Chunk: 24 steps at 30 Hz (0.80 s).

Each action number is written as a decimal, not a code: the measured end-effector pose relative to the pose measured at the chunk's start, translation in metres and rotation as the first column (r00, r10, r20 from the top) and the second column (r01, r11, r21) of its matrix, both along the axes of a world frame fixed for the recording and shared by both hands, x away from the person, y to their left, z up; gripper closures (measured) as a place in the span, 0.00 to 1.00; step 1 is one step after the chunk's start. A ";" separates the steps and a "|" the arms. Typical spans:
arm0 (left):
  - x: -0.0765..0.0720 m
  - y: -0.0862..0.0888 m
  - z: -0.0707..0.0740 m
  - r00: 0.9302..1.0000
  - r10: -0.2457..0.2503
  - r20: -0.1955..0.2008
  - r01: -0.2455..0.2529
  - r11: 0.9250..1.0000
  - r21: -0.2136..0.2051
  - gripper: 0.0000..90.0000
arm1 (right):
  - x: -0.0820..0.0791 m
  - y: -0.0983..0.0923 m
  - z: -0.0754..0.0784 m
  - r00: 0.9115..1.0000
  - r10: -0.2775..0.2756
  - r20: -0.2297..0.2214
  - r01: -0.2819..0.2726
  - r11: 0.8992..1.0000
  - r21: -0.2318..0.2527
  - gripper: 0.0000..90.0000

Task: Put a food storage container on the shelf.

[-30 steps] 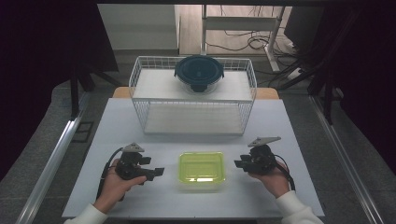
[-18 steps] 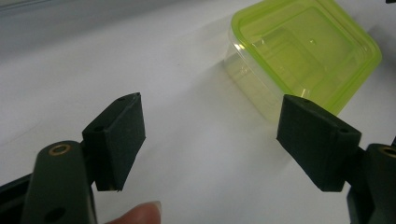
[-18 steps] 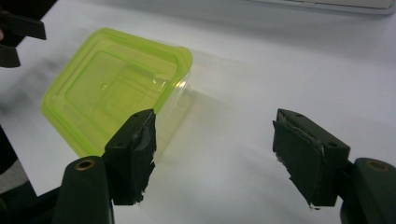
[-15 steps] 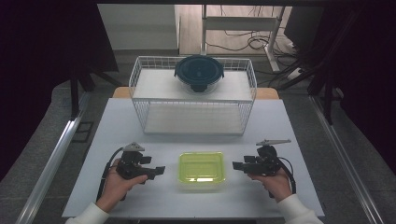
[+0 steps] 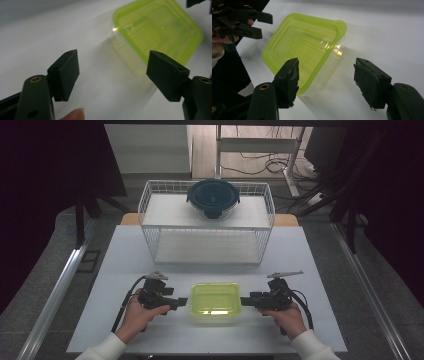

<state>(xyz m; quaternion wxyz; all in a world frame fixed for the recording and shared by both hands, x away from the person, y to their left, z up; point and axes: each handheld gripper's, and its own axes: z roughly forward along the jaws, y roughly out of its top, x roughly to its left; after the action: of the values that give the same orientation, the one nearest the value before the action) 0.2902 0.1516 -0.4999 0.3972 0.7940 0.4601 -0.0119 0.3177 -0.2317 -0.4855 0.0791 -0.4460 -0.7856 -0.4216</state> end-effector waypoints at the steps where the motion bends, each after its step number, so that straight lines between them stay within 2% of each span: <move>1: 0.001 -0.001 -0.001 1.000 -0.002 -0.022 0.002 1.000 -0.016 0.30 | -0.001 0.001 0.000 1.000 -0.001 -0.001 0.001 1.000 -0.001 0.41; 5: 0.002 -0.001 -0.001 0.999 0.007 -0.052 -0.010 0.998 -0.065 0.31 | 0.001 0.003 -0.002 1.000 -0.007 -0.018 0.008 1.000 0.023 0.43; 8: 0.004 0.000 0.000 0.997 0.017 -0.079 -0.026 0.994 -0.110 0.32 | 0.001 0.004 -0.003 1.000 -0.009 -0.022 0.010 0.999 0.031 0.44; 9: 0.005 -0.001 -0.001 0.995 0.021 -0.094 -0.034 0.991 -0.131 0.33 | 0.000 0.005 -0.003 1.000 -0.010 -0.026 0.011 0.999 0.033 0.45; 12: 0.010 -0.003 -0.005 0.992 0.015 -0.128 -0.036 0.987 -0.158 0.36 | 0.003 0.007 -0.006 0.999 -0.017 -0.042 0.019 0.999 0.034 0.47; 14: 0.013 -0.003 -0.007 0.988 0.008 -0.155 -0.038 0.981 -0.192 0.38 | 0.005 0.009 -0.009 0.998 -0.021 -0.058 0.023 0.999 0.035 0.48; 19: 0.018 -0.004 -0.013 0.983 -0.002 -0.181 -0.036 0.978 -0.207 0.41 | 0.010 0.015 -0.015 0.996 -0.020 -0.084 0.023 0.999 0.043 0.53; 24: 0.020 -0.008 -0.017 0.977 -0.011 -0.211 -0.041 0.970 -0.240 0.46 | 0.011 0.018 -0.017 0.995 -0.018 -0.100 0.023 0.998 0.051 0.58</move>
<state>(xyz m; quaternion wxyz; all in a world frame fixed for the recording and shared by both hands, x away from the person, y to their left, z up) 0.3106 0.1435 -0.5167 0.4405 0.7301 0.5007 -0.1490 0.3286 -0.2141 -0.5029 0.1256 -0.4722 -0.7648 -0.4200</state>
